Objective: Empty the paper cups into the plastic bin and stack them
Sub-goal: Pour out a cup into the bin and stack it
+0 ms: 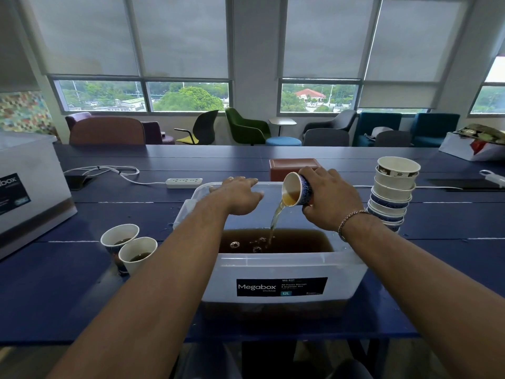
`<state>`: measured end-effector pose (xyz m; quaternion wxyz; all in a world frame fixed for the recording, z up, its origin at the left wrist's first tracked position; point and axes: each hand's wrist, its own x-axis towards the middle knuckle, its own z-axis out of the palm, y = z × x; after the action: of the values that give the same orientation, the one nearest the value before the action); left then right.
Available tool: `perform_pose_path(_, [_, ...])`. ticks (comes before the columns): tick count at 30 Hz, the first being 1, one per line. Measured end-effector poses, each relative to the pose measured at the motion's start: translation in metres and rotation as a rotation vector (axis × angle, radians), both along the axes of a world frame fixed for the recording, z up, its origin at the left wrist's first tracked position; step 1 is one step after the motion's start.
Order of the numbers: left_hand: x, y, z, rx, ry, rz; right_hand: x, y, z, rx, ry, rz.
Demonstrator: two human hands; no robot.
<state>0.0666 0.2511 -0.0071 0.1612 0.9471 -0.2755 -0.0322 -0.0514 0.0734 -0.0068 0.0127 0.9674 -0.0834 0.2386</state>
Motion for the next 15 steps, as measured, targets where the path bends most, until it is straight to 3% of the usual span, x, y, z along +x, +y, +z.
perform_pose_path(15, [-0.0056,-0.0039,0.0018,-0.086,0.060,0.021,-0.0031,0.0065,0.0032,-0.058,0.020,-0.005])
